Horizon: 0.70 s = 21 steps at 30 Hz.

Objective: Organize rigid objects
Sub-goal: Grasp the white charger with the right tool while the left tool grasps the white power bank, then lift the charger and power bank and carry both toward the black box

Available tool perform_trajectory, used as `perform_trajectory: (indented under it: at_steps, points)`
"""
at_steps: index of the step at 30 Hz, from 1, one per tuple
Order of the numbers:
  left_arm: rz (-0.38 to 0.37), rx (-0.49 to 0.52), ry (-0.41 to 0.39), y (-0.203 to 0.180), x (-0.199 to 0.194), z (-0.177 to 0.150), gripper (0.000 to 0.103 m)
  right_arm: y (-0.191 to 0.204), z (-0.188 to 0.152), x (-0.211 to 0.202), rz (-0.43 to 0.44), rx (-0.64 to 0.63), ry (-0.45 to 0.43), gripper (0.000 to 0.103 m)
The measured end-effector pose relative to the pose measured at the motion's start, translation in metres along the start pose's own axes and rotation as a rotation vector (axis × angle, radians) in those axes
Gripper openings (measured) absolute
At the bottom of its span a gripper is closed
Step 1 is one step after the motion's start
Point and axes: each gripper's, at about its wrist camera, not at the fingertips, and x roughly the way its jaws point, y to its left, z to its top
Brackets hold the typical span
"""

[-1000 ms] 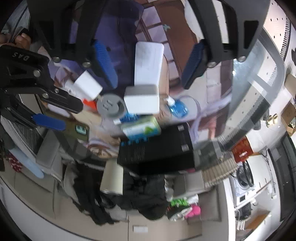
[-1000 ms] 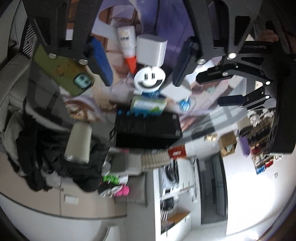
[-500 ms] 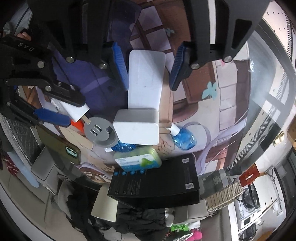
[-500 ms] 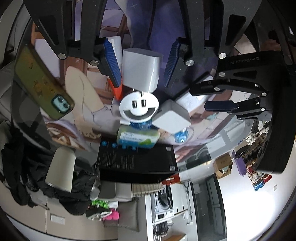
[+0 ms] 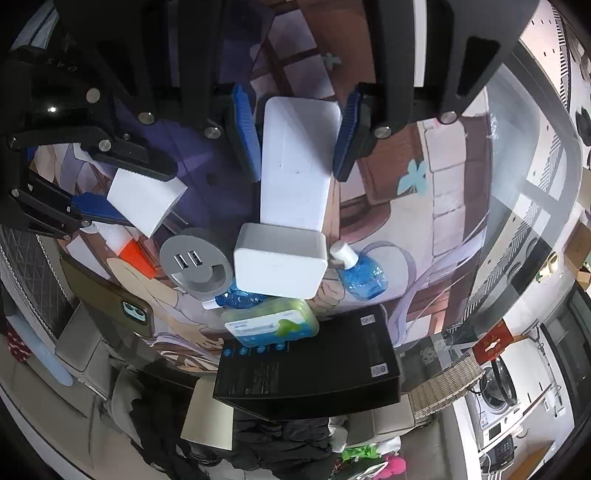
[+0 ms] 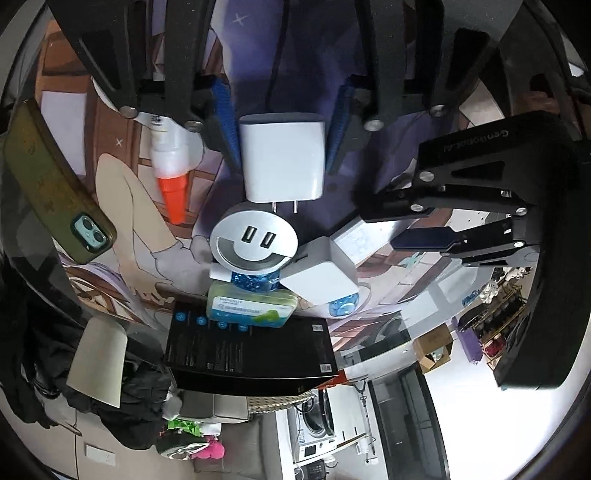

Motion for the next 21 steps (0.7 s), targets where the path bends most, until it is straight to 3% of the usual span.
perform_trajectory:
  at_steps: [5,10,16,21]
  points:
    - [-0.001,-0.014,-0.017,0.004,-0.006,-0.005,0.038,0.001,-0.002,-0.001,0.007,-0.005,0.001,0.042]
    - [0.026,-0.005,-0.103,0.005,-0.025,-0.006,0.038,0.006,-0.002,-0.011,0.010,-0.008,-0.037,0.042]
    - [0.041,0.008,-0.260,0.005,-0.057,-0.004,0.038,0.019,0.002,-0.040,-0.009,-0.057,-0.196,0.042]
    - [0.092,0.011,-0.495,0.003,-0.101,-0.005,0.038,0.028,0.003,-0.083,-0.022,-0.097,-0.441,0.042]
